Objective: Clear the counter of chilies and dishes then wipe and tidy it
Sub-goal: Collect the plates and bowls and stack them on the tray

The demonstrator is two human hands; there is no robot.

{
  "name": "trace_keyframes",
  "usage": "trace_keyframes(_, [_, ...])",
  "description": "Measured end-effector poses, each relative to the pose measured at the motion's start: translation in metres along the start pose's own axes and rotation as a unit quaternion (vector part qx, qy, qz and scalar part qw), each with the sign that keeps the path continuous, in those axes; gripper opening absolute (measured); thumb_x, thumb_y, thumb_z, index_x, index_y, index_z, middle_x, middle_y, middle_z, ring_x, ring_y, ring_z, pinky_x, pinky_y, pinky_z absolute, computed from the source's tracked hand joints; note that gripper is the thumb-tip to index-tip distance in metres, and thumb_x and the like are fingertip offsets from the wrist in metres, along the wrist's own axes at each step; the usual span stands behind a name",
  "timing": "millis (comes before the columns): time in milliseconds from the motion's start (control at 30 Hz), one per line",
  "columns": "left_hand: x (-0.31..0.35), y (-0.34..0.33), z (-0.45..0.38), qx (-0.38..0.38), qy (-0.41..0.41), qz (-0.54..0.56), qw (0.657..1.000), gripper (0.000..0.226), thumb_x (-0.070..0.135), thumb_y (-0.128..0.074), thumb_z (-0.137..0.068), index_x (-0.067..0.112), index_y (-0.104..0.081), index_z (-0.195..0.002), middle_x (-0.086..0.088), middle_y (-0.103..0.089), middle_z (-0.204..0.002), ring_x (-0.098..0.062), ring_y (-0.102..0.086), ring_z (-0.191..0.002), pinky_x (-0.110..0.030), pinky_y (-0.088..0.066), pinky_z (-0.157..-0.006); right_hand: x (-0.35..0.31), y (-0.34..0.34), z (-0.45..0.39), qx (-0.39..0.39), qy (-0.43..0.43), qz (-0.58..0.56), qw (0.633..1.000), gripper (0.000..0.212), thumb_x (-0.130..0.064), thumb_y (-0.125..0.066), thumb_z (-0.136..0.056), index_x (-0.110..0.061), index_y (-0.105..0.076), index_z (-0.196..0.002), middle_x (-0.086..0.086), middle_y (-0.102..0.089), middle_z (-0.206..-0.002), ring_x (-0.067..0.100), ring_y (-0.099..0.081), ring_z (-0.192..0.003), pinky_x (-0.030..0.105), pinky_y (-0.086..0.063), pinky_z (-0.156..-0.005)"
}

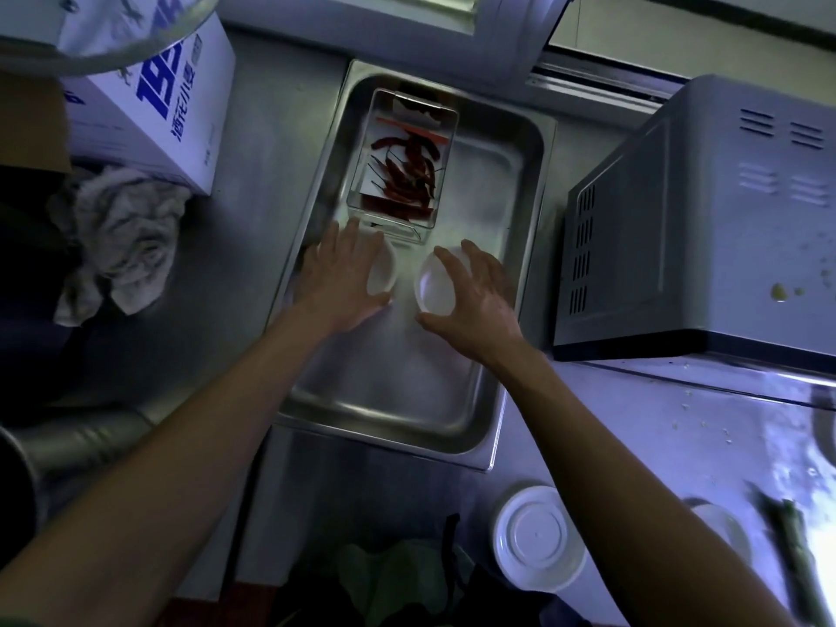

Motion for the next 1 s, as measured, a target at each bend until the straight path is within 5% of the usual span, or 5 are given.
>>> trace_keyframes(400, [0.002,-0.002,0.014,-0.017,-0.026,-0.008,0.999,0.093,0.066,-0.05,-0.09,0.028,0.001,-0.158,-0.009,0.013,-0.166,-0.033,0.015,-0.151,-0.055,-0.003,-0.121,-0.008,0.004,0.004,0.016,-0.011,-0.056,0.998,0.095,-0.051,-0.079,-0.074,-0.033,-0.027,-0.152,0.002,-0.015,-0.163,0.024,-0.011,-0.149,0.052,-0.033,-0.111])
trace_keyframes(733, [-0.034,0.029,0.053,0.055,-0.024,-0.031,0.998,0.062,0.039,-0.061,-0.091,0.012,-0.042,-0.144,-0.013,-0.038,-0.153,-0.038,-0.025,-0.145,-0.057,-0.032,-0.11,-0.053,-0.006,-0.009,0.023,0.046,-0.029,0.998,0.097,-0.053,-0.079,-0.072,-0.032,-0.028,-0.152,0.003,-0.018,-0.16,0.028,-0.017,-0.146,0.056,-0.034,-0.108])
trace_keyframes(1000, [-0.052,0.042,0.061,0.094,-0.031,0.056,0.994,0.049,0.04,-0.049,-0.086,0.013,-0.048,-0.126,-0.012,-0.058,-0.125,-0.037,-0.052,-0.116,-0.056,-0.048,-0.092,-0.09,-0.03,-0.034,0.016,0.075,0.037,0.996,0.095,-0.058,-0.076,-0.072,-0.031,-0.03,-0.151,0.007,-0.019,-0.16,0.033,-0.017,-0.146,0.057,-0.029,-0.112])
Point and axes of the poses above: each hand's wrist, its own z-axis away from the middle knuckle, its own y-axis out of the back of the hand, x = y × z, the point moved 6 cm from there along -z, towards the middle knuckle
